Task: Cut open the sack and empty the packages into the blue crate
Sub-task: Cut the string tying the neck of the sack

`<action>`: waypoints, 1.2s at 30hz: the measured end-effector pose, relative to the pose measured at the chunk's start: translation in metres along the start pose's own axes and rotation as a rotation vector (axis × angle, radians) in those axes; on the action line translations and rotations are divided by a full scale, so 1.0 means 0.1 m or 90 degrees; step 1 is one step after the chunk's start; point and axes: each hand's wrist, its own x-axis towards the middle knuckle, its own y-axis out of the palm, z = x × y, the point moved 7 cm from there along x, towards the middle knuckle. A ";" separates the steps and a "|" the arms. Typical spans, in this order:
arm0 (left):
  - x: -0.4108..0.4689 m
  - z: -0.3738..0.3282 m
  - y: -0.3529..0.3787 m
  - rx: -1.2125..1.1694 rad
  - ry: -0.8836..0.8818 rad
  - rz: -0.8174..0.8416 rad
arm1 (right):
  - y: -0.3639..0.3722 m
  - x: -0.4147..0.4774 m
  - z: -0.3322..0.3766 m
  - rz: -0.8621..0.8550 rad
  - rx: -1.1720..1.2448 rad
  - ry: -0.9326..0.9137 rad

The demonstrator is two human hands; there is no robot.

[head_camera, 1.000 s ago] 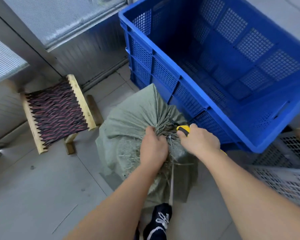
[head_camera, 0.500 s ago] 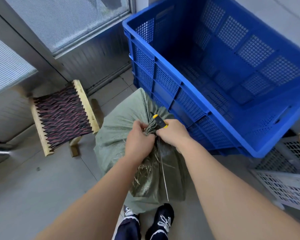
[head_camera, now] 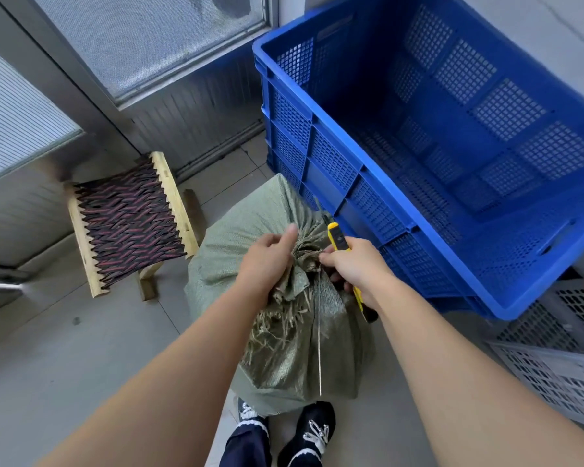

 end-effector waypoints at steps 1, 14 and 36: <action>-0.02 0.00 0.04 -0.015 -0.015 0.050 | -0.02 0.00 -0.01 0.000 0.027 0.013; 0.01 -0.11 -0.11 -0.003 0.092 0.082 | -0.15 -0.08 -0.01 -0.125 0.029 0.008; -0.05 0.21 0.26 -0.186 -0.179 0.126 | 0.04 -0.16 -0.02 -0.107 0.046 -0.055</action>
